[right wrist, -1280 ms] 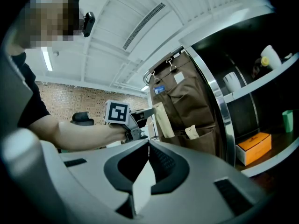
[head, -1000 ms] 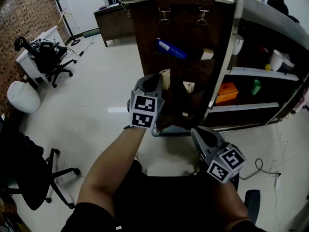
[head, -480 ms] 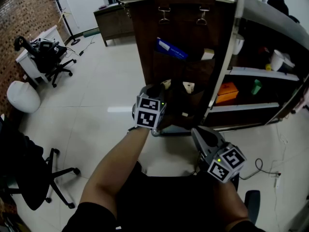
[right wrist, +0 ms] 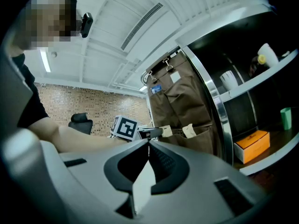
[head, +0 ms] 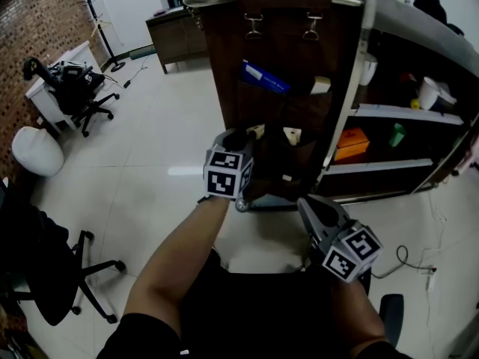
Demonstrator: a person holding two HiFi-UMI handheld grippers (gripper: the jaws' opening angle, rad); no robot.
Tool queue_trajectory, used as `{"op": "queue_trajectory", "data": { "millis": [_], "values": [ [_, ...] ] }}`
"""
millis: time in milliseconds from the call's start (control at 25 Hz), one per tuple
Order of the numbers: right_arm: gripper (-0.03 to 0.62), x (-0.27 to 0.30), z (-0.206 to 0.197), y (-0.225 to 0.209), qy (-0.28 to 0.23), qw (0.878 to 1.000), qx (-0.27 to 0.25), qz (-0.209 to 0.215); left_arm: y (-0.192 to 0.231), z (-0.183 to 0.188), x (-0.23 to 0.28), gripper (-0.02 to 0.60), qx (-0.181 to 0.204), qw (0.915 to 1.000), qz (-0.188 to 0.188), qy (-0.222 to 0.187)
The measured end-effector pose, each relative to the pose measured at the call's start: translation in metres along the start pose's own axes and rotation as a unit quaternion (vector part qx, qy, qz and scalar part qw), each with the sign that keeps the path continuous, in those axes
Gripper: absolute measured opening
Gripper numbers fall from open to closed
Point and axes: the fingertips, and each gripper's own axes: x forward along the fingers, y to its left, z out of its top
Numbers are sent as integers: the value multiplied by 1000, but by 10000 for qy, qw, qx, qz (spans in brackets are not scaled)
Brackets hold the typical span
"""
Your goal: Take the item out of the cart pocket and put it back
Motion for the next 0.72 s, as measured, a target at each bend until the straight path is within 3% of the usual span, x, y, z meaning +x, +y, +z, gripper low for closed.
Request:
{"op": "queue_trajectory", "data": {
  "millis": [200, 400, 480, 720],
  "values": [
    [20, -1, 3, 2, -31, 10000, 0, 13, 0, 17, -16, 95, -74, 9998, 7, -211],
    [20, 0, 6, 10, -72, 9999, -33, 72, 1, 37, -39, 94, -517, 9981, 11, -324],
    [20, 0, 9, 13, -95, 9999, -52, 91, 0, 47, -51, 0, -623, 9974, 7, -369],
    [17, 0, 16, 29, -150, 9996, -137, 213, -17, 90, -97, 0, -443, 9957, -171, -801]
  ]
}}
